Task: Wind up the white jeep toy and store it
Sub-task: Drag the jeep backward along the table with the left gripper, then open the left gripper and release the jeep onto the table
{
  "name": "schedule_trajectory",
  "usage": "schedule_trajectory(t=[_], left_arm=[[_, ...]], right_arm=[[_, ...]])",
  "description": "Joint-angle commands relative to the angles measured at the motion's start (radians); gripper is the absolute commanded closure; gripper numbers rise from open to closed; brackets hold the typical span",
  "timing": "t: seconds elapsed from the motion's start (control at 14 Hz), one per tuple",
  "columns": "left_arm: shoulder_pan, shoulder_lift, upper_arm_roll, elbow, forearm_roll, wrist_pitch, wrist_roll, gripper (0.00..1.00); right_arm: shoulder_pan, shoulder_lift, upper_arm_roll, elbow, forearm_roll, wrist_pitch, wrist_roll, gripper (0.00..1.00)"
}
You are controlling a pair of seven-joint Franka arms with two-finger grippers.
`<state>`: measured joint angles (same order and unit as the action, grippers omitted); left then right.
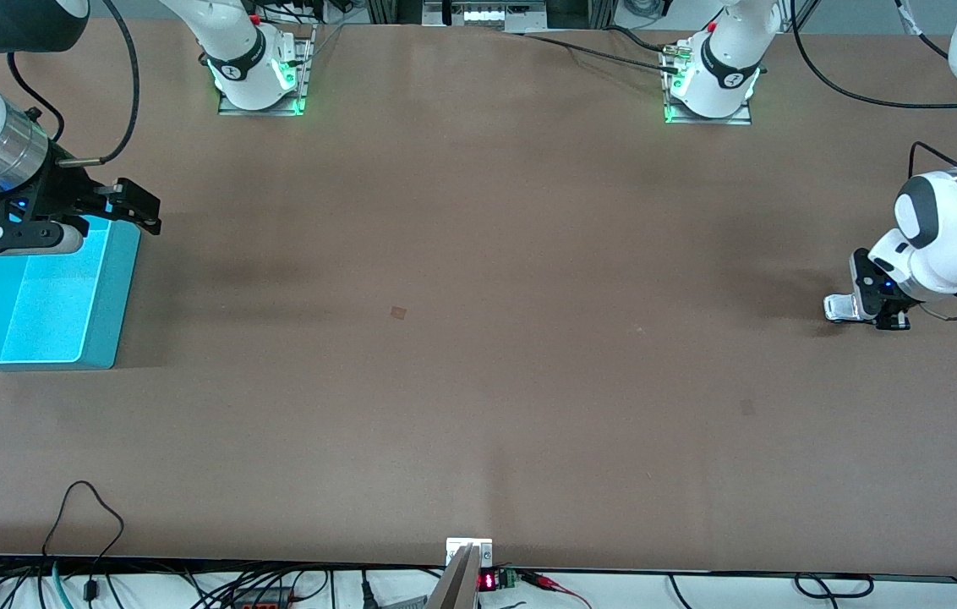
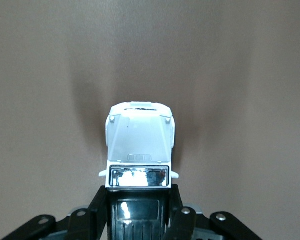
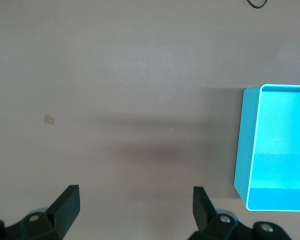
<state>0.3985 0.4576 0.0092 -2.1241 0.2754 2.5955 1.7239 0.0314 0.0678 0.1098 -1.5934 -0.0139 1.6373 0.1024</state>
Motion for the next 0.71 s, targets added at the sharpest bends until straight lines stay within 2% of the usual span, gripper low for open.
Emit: schedule_trajectory(t=[0.0, 0.07, 0.14, 0.36, 0.5, 0.64], left_arm=[[0.019, 0.062, -0.006, 0.001, 0.030, 0.000, 0.017, 0.83], [0.019, 0.062, -0.008, 0.001, 0.030, -0.002, 0.016, 0.57], [0.020, 0.059, -0.011, 0.004, 0.030, -0.005, 0.020, 0.01], [0.017, 0.038, -0.014, 0.026, 0.030, -0.027, 0.017, 0.00], [0.014, 0.009, -0.038, 0.047, 0.028, -0.107, 0.013, 0.00], [0.014, -0.025, -0.066, 0.101, 0.028, -0.249, 0.005, 0.00]], right_arm=[[0.001, 0.006, 0.002, 0.018, -0.004, -0.007, -0.001, 0.00], [0.002, 0.006, 0.002, 0.020, -0.004, -0.007, -0.001, 0.00], [0.001, 0.006, 0.002, 0.020, -0.003, -0.007, 0.000, 0.00], [0.001, 0.006, 0.002, 0.020, -0.004, -0.005, 0.000, 0.00], [0.002, 0.006, 0.002, 0.020, -0.003, -0.005, 0.000, 0.00], [0.002, 0.006, 0.002, 0.020, -0.004, -0.005, 0.000, 0.00]])
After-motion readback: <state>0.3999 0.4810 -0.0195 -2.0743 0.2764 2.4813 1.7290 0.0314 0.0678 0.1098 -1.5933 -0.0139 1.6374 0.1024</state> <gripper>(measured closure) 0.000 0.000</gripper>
